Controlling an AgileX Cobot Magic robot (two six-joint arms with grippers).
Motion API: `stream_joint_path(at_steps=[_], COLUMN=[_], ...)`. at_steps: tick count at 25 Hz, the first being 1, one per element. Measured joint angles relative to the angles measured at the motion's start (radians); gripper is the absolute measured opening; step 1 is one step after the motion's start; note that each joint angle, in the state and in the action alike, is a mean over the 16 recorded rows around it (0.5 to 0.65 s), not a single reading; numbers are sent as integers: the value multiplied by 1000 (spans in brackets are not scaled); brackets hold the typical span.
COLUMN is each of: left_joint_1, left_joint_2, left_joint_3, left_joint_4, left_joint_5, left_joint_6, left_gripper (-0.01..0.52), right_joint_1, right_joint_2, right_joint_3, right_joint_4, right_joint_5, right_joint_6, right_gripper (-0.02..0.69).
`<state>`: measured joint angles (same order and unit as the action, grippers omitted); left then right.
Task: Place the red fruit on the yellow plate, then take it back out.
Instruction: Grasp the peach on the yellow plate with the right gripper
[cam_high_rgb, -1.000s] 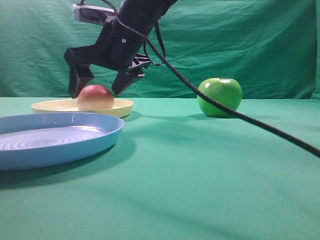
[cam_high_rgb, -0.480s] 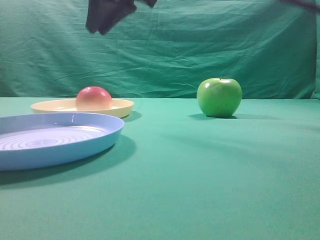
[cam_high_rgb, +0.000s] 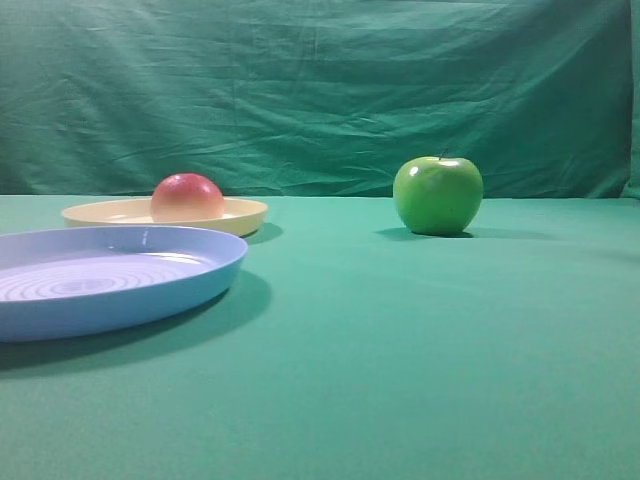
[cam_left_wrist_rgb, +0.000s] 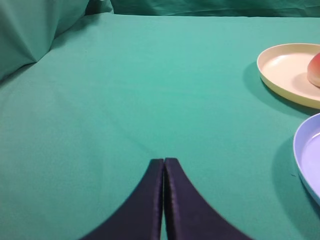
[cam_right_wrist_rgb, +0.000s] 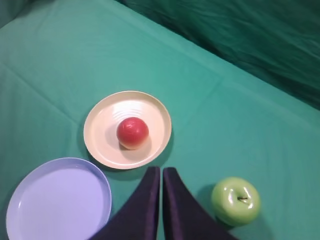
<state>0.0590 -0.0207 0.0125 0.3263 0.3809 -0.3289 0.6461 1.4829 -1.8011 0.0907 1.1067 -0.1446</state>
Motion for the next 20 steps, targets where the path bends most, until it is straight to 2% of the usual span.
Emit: stream_joint_path(at_steps=[14,20], left_joint_1=[0,0], left_joint_2=[0,0], left_joint_3=[0,0], left_joint_4=[0,0], left_joint_5=[0,0], left_joint_6=[0,0], left_gripper=[0,0], right_joint_1=[0,-29], right_joint_2=[-471,-663], right_joint_3=[498,711], right_joint_4=[-101,-164], right_joint_5=[-26,-131], right_joint_6=[136,198], right_gripper=[0,0])
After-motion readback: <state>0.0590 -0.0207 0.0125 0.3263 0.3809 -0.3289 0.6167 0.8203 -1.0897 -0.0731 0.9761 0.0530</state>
